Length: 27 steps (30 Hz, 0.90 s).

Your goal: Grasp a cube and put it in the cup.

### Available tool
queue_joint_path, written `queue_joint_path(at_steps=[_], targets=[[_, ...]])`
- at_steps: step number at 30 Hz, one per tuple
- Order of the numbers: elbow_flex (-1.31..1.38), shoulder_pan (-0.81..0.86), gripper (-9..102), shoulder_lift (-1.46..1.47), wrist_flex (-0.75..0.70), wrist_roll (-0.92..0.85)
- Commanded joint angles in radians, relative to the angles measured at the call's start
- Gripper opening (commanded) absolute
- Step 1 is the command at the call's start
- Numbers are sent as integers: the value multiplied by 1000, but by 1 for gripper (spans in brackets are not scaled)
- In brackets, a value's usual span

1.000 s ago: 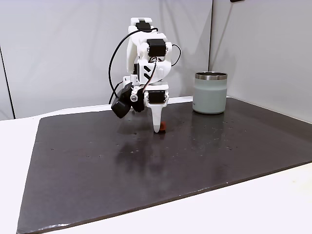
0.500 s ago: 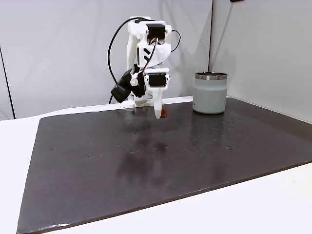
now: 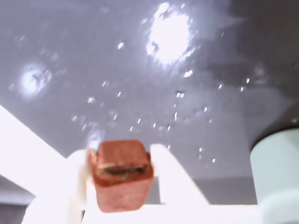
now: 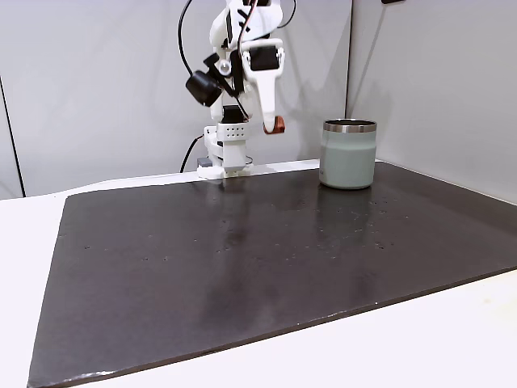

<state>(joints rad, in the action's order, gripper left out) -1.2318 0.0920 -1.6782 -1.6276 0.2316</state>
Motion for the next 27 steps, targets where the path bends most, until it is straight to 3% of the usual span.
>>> queue_joint_path(at_steps=[1, 14, 27], targets=[[83, -3, 6, -95, -34, -18], [126, -55, 6, -120, -61, -25], [227, -437, 6, -146, -103, -35]])
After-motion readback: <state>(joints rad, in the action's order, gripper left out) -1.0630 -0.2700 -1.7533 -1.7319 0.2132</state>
